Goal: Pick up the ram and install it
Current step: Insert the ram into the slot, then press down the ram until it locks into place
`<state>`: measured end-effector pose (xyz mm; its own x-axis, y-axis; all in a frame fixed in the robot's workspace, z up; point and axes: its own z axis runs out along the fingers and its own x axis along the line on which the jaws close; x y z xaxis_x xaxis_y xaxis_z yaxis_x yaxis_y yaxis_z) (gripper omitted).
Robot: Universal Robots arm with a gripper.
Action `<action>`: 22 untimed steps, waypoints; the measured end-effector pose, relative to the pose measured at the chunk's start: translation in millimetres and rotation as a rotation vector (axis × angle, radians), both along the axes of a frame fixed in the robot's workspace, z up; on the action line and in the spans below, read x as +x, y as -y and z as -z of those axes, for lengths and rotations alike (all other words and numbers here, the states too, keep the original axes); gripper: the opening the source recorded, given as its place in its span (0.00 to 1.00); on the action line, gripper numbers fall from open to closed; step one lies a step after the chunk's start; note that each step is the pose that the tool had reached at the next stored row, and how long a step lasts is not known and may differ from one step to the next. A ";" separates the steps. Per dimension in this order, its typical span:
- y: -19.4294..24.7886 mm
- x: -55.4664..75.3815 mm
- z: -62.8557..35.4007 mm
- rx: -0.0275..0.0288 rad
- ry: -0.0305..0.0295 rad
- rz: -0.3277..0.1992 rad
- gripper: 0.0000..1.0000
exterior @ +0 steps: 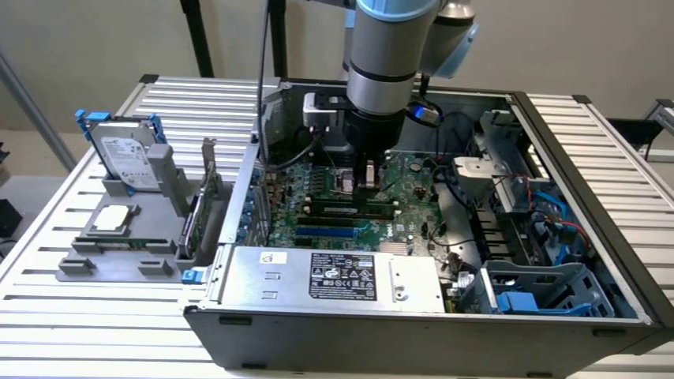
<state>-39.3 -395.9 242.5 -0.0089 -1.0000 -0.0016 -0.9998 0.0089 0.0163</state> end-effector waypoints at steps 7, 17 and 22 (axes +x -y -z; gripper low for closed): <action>0.2 -5.0 -4.1 0.0061 0.0000 0.000 0.11; 0.3 -5.0 -4.1 0.0061 0.0000 0.000 0.11; 0.3 -5.0 -4.1 0.0060 -0.0001 0.000 0.11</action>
